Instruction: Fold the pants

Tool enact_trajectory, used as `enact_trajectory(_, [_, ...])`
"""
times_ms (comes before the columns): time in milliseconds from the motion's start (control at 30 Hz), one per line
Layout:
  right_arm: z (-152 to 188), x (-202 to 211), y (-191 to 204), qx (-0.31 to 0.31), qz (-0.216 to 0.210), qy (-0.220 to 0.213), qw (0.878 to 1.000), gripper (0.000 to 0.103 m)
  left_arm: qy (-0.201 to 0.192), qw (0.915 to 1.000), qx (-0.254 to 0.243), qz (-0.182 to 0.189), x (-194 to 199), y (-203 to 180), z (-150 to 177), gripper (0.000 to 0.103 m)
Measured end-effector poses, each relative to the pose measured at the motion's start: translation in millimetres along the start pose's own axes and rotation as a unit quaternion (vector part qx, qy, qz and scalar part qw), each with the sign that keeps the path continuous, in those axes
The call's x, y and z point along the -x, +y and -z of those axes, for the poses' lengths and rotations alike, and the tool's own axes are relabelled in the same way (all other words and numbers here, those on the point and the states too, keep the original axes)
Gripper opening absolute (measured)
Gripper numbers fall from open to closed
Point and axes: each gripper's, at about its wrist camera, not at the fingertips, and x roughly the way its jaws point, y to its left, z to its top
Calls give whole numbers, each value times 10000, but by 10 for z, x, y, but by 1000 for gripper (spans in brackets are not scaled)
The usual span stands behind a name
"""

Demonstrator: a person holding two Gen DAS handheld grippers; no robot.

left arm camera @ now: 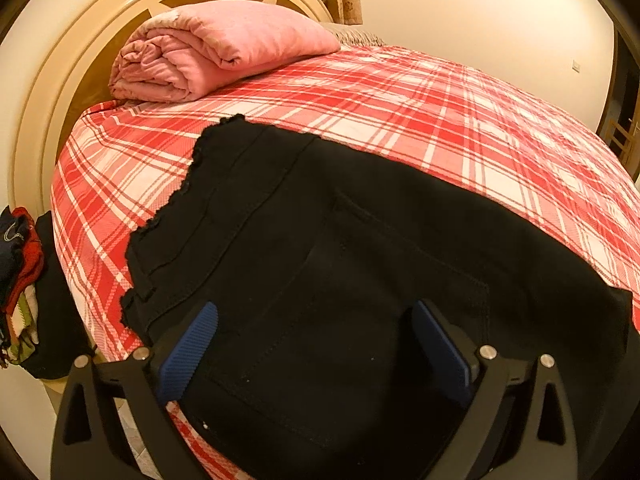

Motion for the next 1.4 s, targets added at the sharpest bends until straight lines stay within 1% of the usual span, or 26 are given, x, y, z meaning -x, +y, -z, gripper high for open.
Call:
enact_trajectory(100, [108, -75, -370, -385, 48, 200, 9990, 62, -8, 10000, -17, -15, 0, -3, 3, 101])
enact_trajectory(167, [166, -129, -754, -735, 376, 336, 9960, 62, -4, 10000, -33, -46, -5, -6, -4, 103])
enact_trajectory(200, [198, -155, -961, -918, 640, 372, 9930, 62, 1, 10000, -34, -53, -9, -5, -6, 103])
enact_trajectory(233, [248, -158, -1227, -1192, 994, 420, 9870, 62, 3, 10000, -33, -56, -11, -5, -9, 103])
enact_trajectory(267, [292, -138, -1430, -1433, 1206, 450, 9813, 62, -4, 10000, -36, -50, -11, -4, -9, 103])
enact_trajectory(300, [330, -86, -1596, -1655, 1260, 436, 9772, 62, -8, 10000, -37, -53, -9, -4, -10, 103])
enact_trajectory(367, [351, 15, -1709, -1866, 1078, 363, 9758, 62, -33, 10000, -36, -65, -11, -5, -12, 103])
enact_trajectory(467, [271, 117, -1496, -1974, -143, 192, 9800, 62, -48, 9999, 6, -112, -18, -11, -16, 103])
enact_trajectory(533, [163, 167, -1166, -1760, -697, 98, 9819, 62, -36, 9999, 31, -154, -16, -24, -21, 103])
enact_trajectory(600, [101, 215, -818, -1442, -1119, -35, 9832, 62, -16, 9998, 13, -198, -8, -41, -25, 103])
enact_trajectory(633, [82, 214, -616, -1158, -1327, -68, 9843, 62, -13, 9998, -24, -211, -3, -50, -30, 103])
enact_trajectory(667, [81, 206, -434, -864, -1407, -39, 9863, 62, -14, 9997, -60, -215, 0, -56, -34, 103])
enact_trajectory(767, [165, 90, -117, -268, -1320, 104, 9908, 62, -15, 9997, -79, -210, -1, -56, -28, 103])
enact_trajectory(800, [194, 28, -73, -108, -1193, 163, 9927, 62, -17, 9998, -68, -198, -3, -52, -25, 103])
enact_trajectory(833, [235, -50, -60, 94, -877, 244, 9958, 62, -22, 9998, -53, -183, -1, -51, -17, 103])
enact_trajectory(867, [256, -91, -140, 74, -803, 218, 9965, 64, -25, 9998, -42, -169, -2, -47, -13, 103])
enact_trajectory(900, [252, -113, -261, -206, -876, 263, 9956, 65, -24, 9999, -27, -158, -2, -45, -12, 103])
enact_trajectory(967, [222, -190, -574, -699, -477, 494, 9952, 65, -15, 9999, -8, -143, -2, -42, -12, 103])
enact_trajectory(1033, [219, -208, -968, -1144, 44, 548, 9919, 65, -15, 9999, -25, -142, -3, -46, -14, 103])
enact_trajectory(1133, [254, -89, -1521, -1861, 657, 632, 9783, 65, -20, 9999, -38, -143, -3, -51, -18, 103])
enact_trajectory(1167, [258, -43, -1644, -2051, 763, 618, 9738, 65, -14, 9999, -30, -145, -4, -54, -20, 103])
enact_trajectory(1233, [224, 31, -1719, -2123, 775, 541, 9726, 65, -10, 9999, -30, -152, -5, -58, -22, 103])
enact_trajectory(1267, [183, 55, -1675, -2089, 754, 481, 9738, 65, -18, 9999, -43, -159, -4, -58, -22, 103])
enact_trajectory(1300, [132, 90, -1593, -2018, 616, 377, 9768, 65, -26, 9998, -56, -169, -4, -63, -22, 103])
enact_trajectory(1333, [77, 96, -1502, -1963, 396, 276, 9794, 65, -37, 9998, -81, -187, -2, -71, -24, 103])
enact_trajectory(1400, [-50, 154, -1260, -1863, -421, -61, 9816, 65, -75, 9997, -124, -219, 21, -77, -31, 103])
